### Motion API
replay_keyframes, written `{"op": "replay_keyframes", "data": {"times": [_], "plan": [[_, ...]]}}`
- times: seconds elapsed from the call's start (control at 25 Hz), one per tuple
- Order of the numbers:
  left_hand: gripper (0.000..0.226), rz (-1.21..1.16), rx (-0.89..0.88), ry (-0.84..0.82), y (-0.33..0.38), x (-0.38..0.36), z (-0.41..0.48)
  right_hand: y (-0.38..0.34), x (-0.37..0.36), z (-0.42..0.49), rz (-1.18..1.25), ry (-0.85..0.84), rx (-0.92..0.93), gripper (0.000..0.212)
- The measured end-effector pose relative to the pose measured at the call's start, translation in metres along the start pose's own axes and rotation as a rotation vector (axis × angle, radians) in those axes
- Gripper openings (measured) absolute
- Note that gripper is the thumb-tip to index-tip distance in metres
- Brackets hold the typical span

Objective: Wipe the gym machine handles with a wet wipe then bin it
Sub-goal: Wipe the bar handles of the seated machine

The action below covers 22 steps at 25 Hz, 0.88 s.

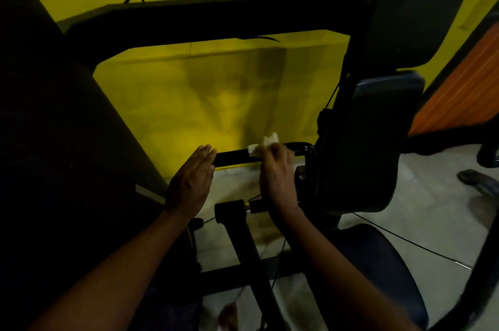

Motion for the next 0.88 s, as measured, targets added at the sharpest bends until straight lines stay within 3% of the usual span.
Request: {"op": "replay_keyframes", "data": {"times": [0.08,0.2,0.32,0.44,0.56,0.68,0.8,0.88], "plan": [[0.043,0.005,-0.007,-0.003,0.001,0.000,0.001,-0.007,-0.002,0.002,-0.066,-0.039,0.155,0.048],[0.042,0.020,-0.028,0.010,0.003,0.003,0.002,0.008,0.009,0.018,0.029,0.009,-0.066,0.037],[0.041,0.012,-0.026,0.026,0.004,0.003,0.001,-0.023,-0.010,0.034,0.018,-0.180,0.196,0.027],[0.041,-0.005,-0.027,0.035,0.003,0.003,0.002,-0.008,-0.011,0.057,0.055,-0.267,0.067,0.009],[0.041,0.006,-0.049,0.037,0.004,0.002,0.001,-0.017,-0.029,0.064,-0.035,-0.558,0.159,0.020],[0.041,0.011,-0.044,0.034,0.004,0.003,0.000,0.011,-0.042,0.084,-0.189,-0.777,-0.010,0.033],[0.041,0.042,-0.058,0.019,0.004,0.000,0.001,0.000,-0.045,0.082,-0.139,-0.785,0.038,0.034],[0.042,0.017,-0.044,0.005,0.001,-0.001,0.001,-0.001,-0.032,0.074,-0.194,-0.662,0.033,0.028]]}}
Point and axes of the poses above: each hand's wrist, its own z-axis towards the middle knuckle, its own x-axis out of the back of the hand, y = z × x, the point moved 9 cm from there along z, towards the middle knuckle, and after that the axes turned 4 degrees about -z, right-handed, at the moved point
